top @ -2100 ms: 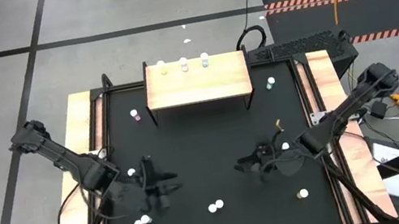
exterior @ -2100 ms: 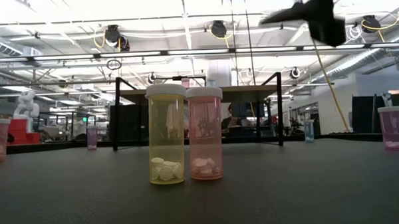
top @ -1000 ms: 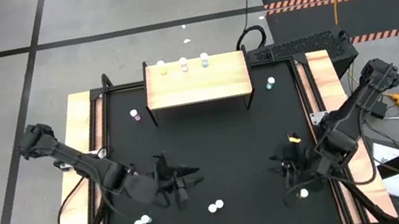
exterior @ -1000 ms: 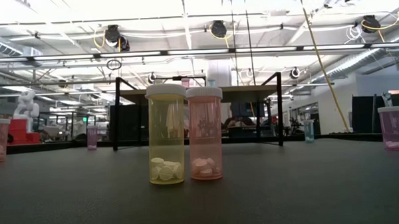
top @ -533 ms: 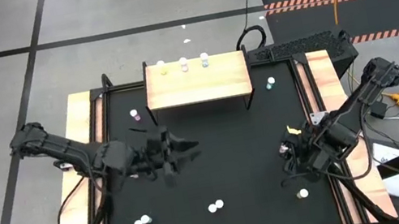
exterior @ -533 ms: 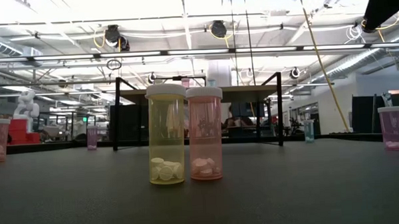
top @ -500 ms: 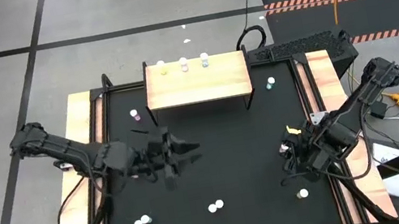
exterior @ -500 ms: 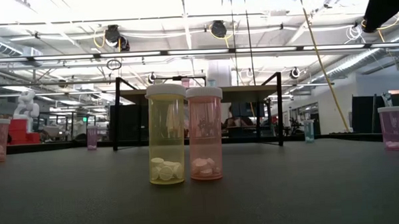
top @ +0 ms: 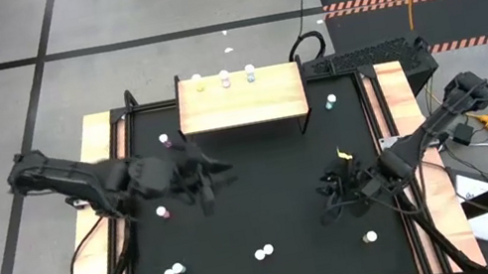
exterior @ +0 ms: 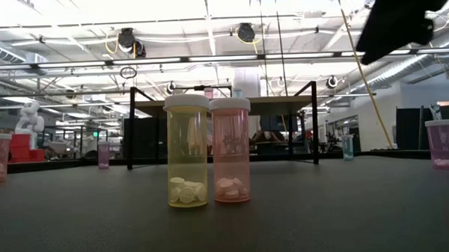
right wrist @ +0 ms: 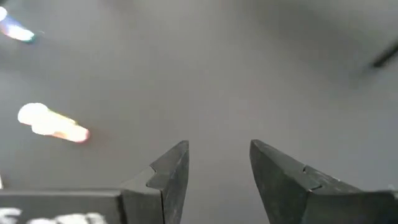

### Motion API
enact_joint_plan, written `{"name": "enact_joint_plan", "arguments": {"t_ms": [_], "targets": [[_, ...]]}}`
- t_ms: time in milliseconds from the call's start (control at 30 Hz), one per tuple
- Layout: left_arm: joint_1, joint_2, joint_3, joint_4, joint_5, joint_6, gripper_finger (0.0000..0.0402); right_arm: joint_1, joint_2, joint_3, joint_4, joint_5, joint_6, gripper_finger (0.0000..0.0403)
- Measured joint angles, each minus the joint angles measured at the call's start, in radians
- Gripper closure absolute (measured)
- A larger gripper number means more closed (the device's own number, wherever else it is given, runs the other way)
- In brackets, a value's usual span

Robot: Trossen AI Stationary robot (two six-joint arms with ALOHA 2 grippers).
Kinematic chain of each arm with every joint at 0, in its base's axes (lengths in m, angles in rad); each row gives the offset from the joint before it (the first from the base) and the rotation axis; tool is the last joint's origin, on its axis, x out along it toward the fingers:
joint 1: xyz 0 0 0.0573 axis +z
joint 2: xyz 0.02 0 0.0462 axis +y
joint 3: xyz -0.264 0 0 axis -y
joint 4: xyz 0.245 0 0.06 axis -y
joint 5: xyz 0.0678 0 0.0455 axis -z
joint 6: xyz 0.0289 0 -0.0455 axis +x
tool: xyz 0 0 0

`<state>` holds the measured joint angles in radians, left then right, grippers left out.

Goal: Pick and place medicine bottles onto shelf by color
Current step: Put the top left orange pill bottle on the shelf

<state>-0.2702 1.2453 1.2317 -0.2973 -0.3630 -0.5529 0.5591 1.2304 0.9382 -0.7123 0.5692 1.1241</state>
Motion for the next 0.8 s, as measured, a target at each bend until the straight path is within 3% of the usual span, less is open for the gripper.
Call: {"name": "enact_joint_plan", "arguments": {"t_ms": [133,367,600,700,800], "targets": [[0.056,-0.072,0.064,-0.235,-0.004,-0.018,0.0232,-0.043,0.000,-0.012,0.132,-0.021,-0.127,0.0239],[0.051,-0.183,0.064,-0.433,-0.003,-0.029,0.0232,-0.126,0.000,-0.021,0.274,-0.015,-0.279,0.0239],[-0.087,-0.219,-0.021,-0.513,-0.044,-0.115,0.0232,-0.165,0.000,-0.187,0.752,-0.022,-0.386,0.0239],[-0.144,-0.208,-0.065,-0.660,-0.012,-0.166,0.0232,-0.167,0.000,-0.288,0.982,-0.035,-0.320,0.0239],[-0.192,-0.202,-0.096,-0.861,0.016,-0.321,0.0232,-0.167,0.000,-0.367,1.158,-0.057,-0.254,0.0239]]}}
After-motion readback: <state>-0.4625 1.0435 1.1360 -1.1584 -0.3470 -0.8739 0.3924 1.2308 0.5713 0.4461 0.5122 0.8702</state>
